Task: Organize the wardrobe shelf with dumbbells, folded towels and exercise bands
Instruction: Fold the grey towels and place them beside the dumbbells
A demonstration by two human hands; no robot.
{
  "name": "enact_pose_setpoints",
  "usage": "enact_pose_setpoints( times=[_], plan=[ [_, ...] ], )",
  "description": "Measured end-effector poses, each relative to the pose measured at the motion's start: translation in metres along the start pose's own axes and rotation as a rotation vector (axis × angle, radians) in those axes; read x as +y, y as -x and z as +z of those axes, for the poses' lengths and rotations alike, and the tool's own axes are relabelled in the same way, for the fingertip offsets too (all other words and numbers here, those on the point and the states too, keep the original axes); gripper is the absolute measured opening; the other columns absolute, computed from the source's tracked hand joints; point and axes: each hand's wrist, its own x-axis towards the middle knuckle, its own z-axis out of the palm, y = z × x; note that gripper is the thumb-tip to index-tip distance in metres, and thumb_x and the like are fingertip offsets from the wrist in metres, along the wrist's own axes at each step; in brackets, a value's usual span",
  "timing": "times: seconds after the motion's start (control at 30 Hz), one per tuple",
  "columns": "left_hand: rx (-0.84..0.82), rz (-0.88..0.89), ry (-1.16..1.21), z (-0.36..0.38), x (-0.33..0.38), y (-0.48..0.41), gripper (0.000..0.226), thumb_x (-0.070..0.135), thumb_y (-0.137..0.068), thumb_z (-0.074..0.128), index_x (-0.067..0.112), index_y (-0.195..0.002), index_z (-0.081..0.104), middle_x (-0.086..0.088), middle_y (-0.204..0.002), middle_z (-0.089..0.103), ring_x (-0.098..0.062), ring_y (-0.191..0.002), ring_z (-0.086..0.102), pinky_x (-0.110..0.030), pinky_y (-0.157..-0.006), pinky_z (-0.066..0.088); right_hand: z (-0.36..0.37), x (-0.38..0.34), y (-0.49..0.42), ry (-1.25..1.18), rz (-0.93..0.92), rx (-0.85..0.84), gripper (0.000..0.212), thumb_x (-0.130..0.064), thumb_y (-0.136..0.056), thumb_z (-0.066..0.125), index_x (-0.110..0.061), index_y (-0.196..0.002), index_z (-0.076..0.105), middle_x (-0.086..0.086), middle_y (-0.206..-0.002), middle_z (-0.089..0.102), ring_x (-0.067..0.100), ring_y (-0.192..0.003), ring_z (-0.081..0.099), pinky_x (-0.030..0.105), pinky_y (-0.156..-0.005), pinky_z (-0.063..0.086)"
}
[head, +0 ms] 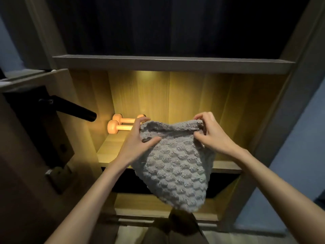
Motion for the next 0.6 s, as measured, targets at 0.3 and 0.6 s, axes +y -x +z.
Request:
enact_pose_setpoints(
  times=[0.3,0.6],
  plan=[
    [-0.142,-0.209,0.064,-0.004,-0.029,0.035,0.022,0.024,-0.098,0.050,0.016,-0.078,0.055,0.005,-0.066,0.048,-0.006,-0.057,0.039,-0.023,-0.058,0.032,0.004,0.027,0.047,-0.074,0.095,-0.077,0.015,-0.006,-0.095,0.046,-0.016,-0.100,0.055,-0.004,-0.097,0.060,0.007,-0.086,0.054,0.024,-0.070,0.041],
    [-0.010,-0.257,-0.179,-0.005,-0.062,0.028,0.020,0.038,-0.087,0.066,0.018,-0.082,0.064,0.001,-0.086,0.061,-0.013,-0.081,0.053,-0.022,-0.065,0.038,0.022,0.058,0.054,-0.015,0.284,-0.071,0.018,-0.009,-0.096,0.050,-0.022,-0.088,0.060,-0.013,-0.069,0.056,-0.007,-0.055,0.053,0.008,-0.051,0.036]
  ],
)
